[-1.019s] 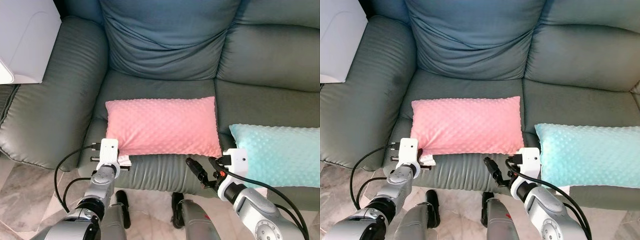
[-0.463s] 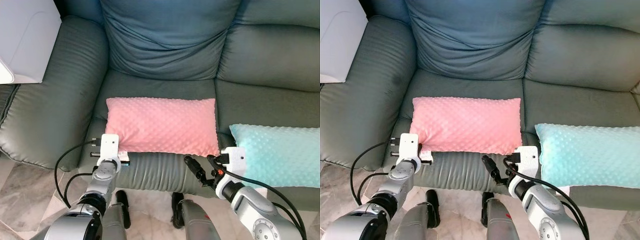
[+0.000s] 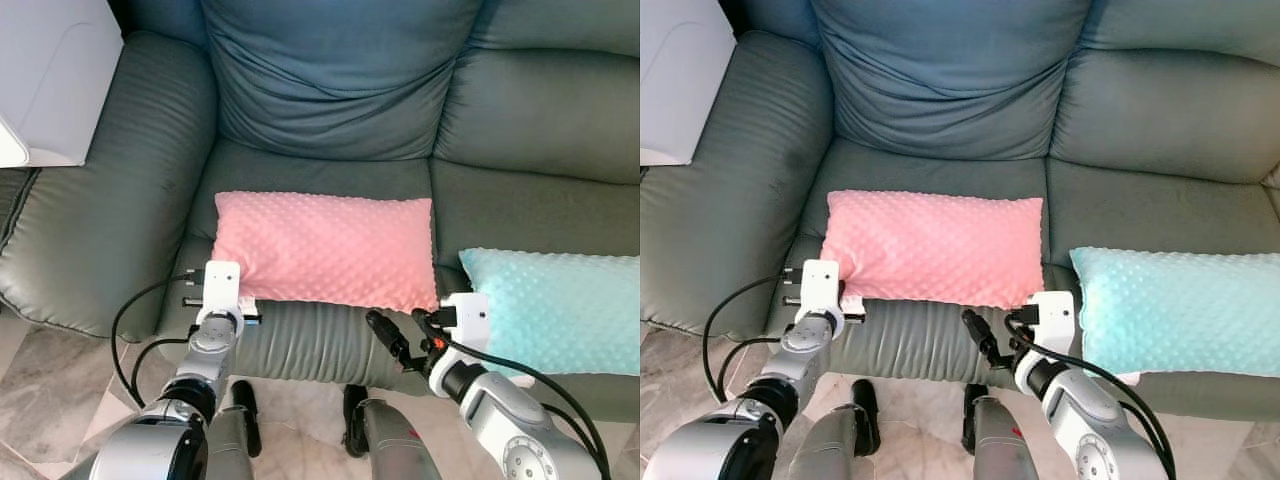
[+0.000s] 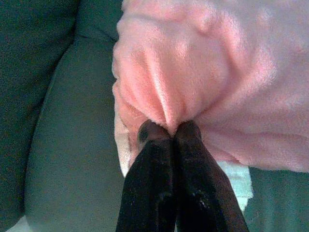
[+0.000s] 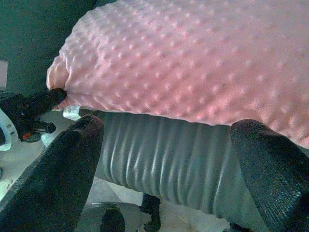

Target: Move the pillow to the sofa

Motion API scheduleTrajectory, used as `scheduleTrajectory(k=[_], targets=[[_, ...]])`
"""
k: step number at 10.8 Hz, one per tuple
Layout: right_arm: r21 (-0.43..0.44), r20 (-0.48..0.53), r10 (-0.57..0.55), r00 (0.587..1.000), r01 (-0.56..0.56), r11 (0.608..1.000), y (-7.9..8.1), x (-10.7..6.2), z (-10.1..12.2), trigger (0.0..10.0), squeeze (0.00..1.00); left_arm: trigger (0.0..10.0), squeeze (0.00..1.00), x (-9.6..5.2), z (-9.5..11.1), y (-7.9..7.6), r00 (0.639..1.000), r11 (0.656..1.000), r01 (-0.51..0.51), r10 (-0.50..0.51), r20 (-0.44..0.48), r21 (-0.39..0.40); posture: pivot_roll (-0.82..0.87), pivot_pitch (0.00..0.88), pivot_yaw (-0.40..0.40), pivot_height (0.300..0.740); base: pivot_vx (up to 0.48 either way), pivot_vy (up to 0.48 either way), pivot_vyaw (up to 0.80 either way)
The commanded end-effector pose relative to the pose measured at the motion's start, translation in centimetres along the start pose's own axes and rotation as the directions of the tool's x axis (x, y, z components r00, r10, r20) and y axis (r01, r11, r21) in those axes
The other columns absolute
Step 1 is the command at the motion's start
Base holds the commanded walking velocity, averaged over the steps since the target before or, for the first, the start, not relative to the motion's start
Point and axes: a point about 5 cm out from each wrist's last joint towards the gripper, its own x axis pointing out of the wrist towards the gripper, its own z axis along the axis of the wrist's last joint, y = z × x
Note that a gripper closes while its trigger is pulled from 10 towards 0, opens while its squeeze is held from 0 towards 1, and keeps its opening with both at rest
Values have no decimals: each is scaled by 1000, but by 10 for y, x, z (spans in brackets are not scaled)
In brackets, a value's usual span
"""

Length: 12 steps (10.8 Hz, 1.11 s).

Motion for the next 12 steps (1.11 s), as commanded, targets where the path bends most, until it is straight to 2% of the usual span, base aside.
scheduleTrajectory(k=[1,5,6,7,8,12], targets=[[13,-33,-15,999,16,1000,-2,-3,-10,10000,0,0,0,-2,-9,0,999,1000,2,-1,-32,13,-210,410,-20,740,0,0,0],[14,-31,-11,999,12,1000,-2,-1,-10,10000,0,0,0,-1,-6,3,1000,999,-19,19,-25,31,-208,412,-21,740,0,0,0],[14,-30,-10,999,10,1000,-1,-1,-10,10000,0,10000,0,-2,-9,0,999,1000,9,-9,-34,4,-207,413,-20,740,0,0,0],[13,-31,-9,999,9,1000,-1,-1,-10,10000,0,10000,1000,-3,-11,-7,995,992,85,-89,-34,-95,-207,413,-20,740,0,0,0],[13,-31,-9,999,9,1000,-1,0,-10,10000,0,10000,1000,-4,-12,-9,993,987,110,-114,-33,-118,-207,412,-20,740,0,0,0],[9,-28,-8,1000,8,1000,-2,2,-9,10000,0,10000,1000,-9,-27,-7,988,984,136,-143,-62,-112,-201,405,-18,740,0,0,0]])
